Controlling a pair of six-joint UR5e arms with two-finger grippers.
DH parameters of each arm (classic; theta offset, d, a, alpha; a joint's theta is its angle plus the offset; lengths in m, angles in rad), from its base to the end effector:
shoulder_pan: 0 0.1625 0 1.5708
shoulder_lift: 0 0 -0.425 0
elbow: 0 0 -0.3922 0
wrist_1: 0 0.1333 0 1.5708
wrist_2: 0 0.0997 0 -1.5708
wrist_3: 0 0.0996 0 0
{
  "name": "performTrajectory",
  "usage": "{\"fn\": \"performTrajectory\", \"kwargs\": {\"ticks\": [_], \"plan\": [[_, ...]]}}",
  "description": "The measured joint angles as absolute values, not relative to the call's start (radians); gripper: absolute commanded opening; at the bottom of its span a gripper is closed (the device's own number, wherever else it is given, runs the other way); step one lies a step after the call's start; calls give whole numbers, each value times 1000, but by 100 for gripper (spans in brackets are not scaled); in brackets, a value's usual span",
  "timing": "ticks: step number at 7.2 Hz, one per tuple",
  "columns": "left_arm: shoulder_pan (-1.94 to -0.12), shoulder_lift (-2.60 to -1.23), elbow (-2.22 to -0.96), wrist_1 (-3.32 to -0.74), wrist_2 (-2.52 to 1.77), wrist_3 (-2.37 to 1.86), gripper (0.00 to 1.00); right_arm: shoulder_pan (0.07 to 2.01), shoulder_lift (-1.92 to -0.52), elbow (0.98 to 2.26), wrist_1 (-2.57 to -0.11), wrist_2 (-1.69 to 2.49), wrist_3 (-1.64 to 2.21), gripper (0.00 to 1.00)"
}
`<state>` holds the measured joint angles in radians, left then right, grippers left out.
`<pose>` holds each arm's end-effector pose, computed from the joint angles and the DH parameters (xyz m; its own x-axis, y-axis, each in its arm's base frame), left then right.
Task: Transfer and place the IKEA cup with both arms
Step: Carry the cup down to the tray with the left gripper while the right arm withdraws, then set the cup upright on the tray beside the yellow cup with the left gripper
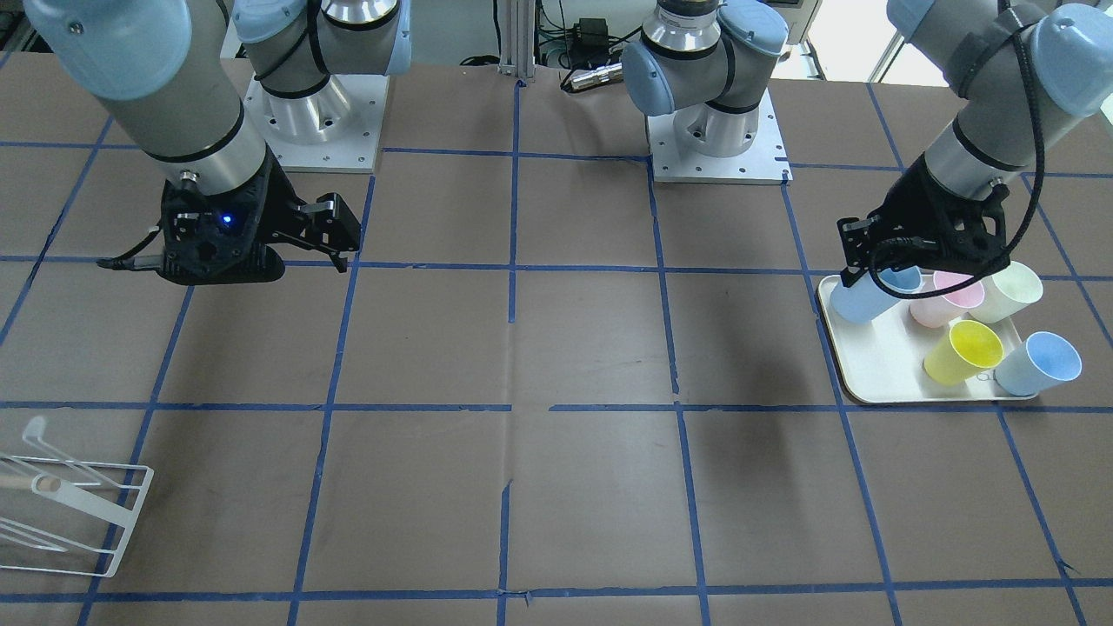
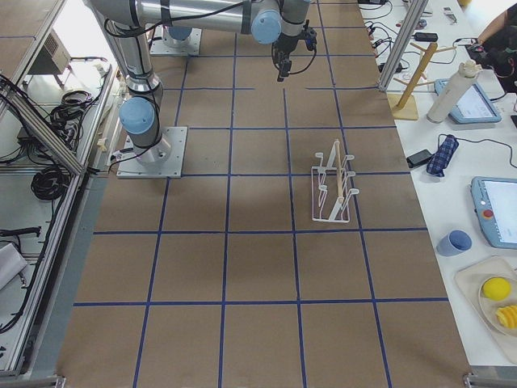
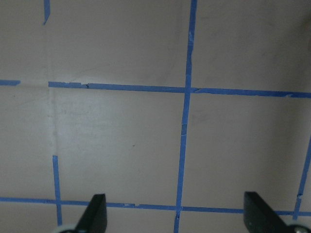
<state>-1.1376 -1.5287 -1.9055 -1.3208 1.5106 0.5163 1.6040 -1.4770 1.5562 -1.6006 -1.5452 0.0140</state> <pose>0.0637 -0.4696 0.3704 -0.9940 0.0812 0.0733 0.0820 0.9966 0.0074 0.1532 -0.5206 0.4502 -0.9995 -0.0179 -0.0249 -0.0192 0.9986 0.0497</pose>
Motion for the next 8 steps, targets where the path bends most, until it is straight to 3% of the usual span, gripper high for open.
{"fn": "performTrajectory", "kwargs": {"ticks": [8], "plan": [[-1092, -1815, -1835, -1186, 1683, 689, 0, 1605, -1581, 1571, -1702, -1560, 83, 100]]}}
